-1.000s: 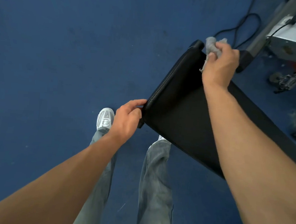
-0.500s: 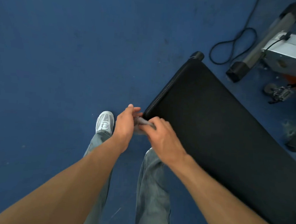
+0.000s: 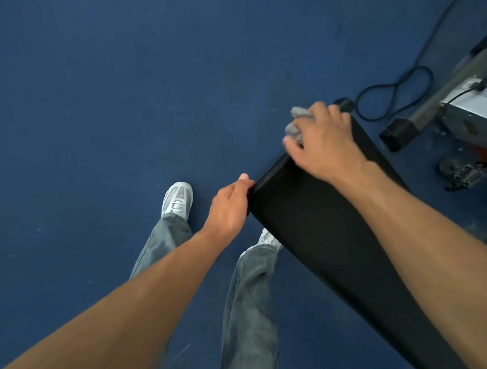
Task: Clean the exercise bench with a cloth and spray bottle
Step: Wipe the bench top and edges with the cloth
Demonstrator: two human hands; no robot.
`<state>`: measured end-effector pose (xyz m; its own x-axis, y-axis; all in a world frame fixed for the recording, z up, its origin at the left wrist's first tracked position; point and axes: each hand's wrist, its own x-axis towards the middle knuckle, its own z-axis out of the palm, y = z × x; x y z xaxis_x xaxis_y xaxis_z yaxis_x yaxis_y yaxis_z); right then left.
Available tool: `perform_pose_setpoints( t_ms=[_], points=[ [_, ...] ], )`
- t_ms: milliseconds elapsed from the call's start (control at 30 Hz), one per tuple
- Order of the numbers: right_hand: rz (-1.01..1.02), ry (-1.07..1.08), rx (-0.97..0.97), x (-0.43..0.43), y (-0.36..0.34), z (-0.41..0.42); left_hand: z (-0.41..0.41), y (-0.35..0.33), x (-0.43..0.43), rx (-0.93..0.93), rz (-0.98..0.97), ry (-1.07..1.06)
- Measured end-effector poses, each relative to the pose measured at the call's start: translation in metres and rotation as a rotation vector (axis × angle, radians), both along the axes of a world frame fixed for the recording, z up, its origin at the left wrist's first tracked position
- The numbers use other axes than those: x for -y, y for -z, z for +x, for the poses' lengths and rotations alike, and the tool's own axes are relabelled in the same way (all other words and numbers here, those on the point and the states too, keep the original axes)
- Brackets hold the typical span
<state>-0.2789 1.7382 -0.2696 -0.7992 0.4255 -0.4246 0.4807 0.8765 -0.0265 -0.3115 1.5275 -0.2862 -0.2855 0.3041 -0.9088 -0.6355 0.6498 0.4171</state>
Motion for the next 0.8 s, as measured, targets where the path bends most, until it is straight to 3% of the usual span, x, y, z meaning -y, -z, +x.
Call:
perform_pose_setpoints(
  t_ms=[100, 200, 267, 333, 433, 500, 567, 667, 800],
  points=[
    [-0.071, -0.087, -0.06, 0.034, 0.001, 0.011, -0.004, -0.001, -0.001, -0.006, 0.001, 0.017],
    [-0.274, -0.221, -0.099, 0.055, 0.007, 0.019, -0.006, -0.001, -0.001, -0.027, 0.013, 0.04],
    [-0.279, -0.316, -0.08, 0.046, 0.01, 0.016, -0.007, -0.001, 0.0, -0.043, 0.019, 0.071],
    [-0.181, -0.243, -0.087, 0.018, 0.013, 0.011, -0.008, -0.002, 0.0, -0.045, 0.003, 0.099],
    [0.021, 0.088, -0.12, -0.032, 0.008, 0.007, -0.008, -0.004, 0.0, -0.046, 0.0, 0.143],
    [0.071, 0.201, -0.121, -0.039, 0.009, 0.005, -0.007, -0.002, 0.0, -0.056, 0.007, 0.141],
    [0.048, 0.128, -0.121, -0.018, 0.014, 0.002, -0.006, -0.002, -0.001, -0.067, -0.005, 0.12],
    [-0.155, -0.123, -0.114, 0.033, 0.024, 0.009, -0.003, -0.001, -0.004, -0.112, -0.027, 0.123],
    [-0.346, -0.202, -0.181, 0.053, 0.014, 0.03, -0.001, -0.002, -0.009, -0.18, -0.045, 0.156]
  ],
)
